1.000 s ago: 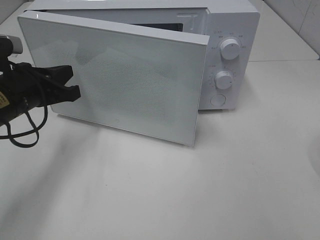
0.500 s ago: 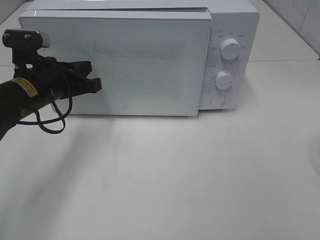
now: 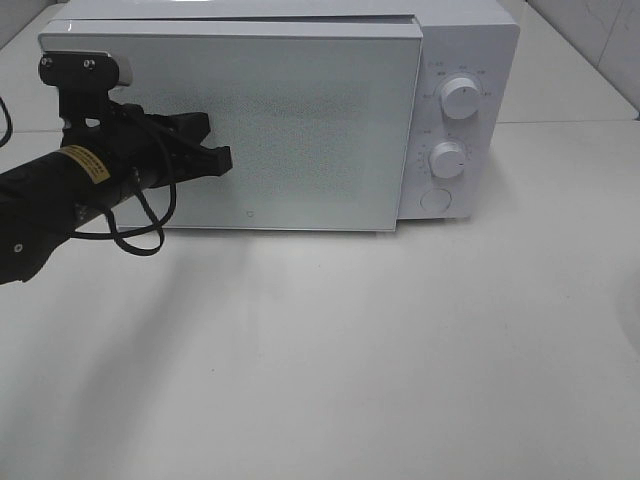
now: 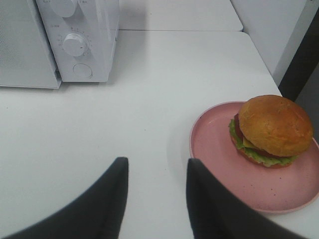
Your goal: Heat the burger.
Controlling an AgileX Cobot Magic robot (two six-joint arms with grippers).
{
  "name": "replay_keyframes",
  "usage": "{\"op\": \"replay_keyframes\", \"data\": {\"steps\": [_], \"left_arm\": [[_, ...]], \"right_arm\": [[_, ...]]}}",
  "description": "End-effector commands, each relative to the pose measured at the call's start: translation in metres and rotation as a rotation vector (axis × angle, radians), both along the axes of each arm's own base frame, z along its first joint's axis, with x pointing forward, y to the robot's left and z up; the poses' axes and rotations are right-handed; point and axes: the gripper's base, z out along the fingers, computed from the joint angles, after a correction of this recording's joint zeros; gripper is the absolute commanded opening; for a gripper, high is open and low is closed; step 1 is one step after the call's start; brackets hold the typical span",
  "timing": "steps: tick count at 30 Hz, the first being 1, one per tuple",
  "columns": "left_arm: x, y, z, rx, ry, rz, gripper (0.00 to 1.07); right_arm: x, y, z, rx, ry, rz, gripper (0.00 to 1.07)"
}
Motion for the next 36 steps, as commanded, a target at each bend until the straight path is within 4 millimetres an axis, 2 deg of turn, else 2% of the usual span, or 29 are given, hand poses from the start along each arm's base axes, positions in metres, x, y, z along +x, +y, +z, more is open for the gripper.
{"op": "replay_keyframes", "data": {"steps": [1,8,13,15,18,20,21,23,30,36], "left_arm": [[0.009,0.002,0.009,-0.064,-0.031,0.084,0.00],[0.012,-0.001,0.007,-0.042,-0.036,0.109,0.00],[0.024,-0.008,0.006,-0.076,-0.036,0.147,0.00],[0.036,-0.017,0.003,-0.078,-0.019,0.166,0.00],[0.039,-0.021,0.003,-0.063,-0.012,0.162,0.00],[0.054,-0.037,0.004,-0.026,0.000,0.150,0.00],[0.054,-0.037,0.004,-0.026,0.000,0.150,0.00],[0.062,-0.050,0.010,-0.038,-0.005,0.132,0.00],[0.067,-0.069,0.023,-0.065,-0.052,0.096,0.00],[0.061,-0.083,0.031,-0.081,-0.073,0.063,0.00]], "right_arm": [[-0.004,0.000,0.000,-0.008,-0.035,-0.002,0.41],[-0.004,0.000,0.000,-0.008,-0.035,-0.002,0.41],[-0.004,0.000,0.000,-0.008,-0.035,-0.002,0.41],[-0.004,0.000,0.000,-0.008,-0.035,-0.002,0.41],[-0.004,0.000,0.000,-0.007,-0.035,-0.002,0.41],[-0.004,0.000,0.000,-0.007,-0.035,-0.002,0.41],[-0.004,0.000,0.000,-0.007,-0.035,-0.002,0.41],[-0.004,0.000,0.000,-0.007,-0.035,-0.002,0.41],[-0.004,0.000,0.000,-0.007,-0.035,-0.002,0.41],[-0.004,0.000,0.000,-0.007,-0.035,-0.002,0.41]]}}
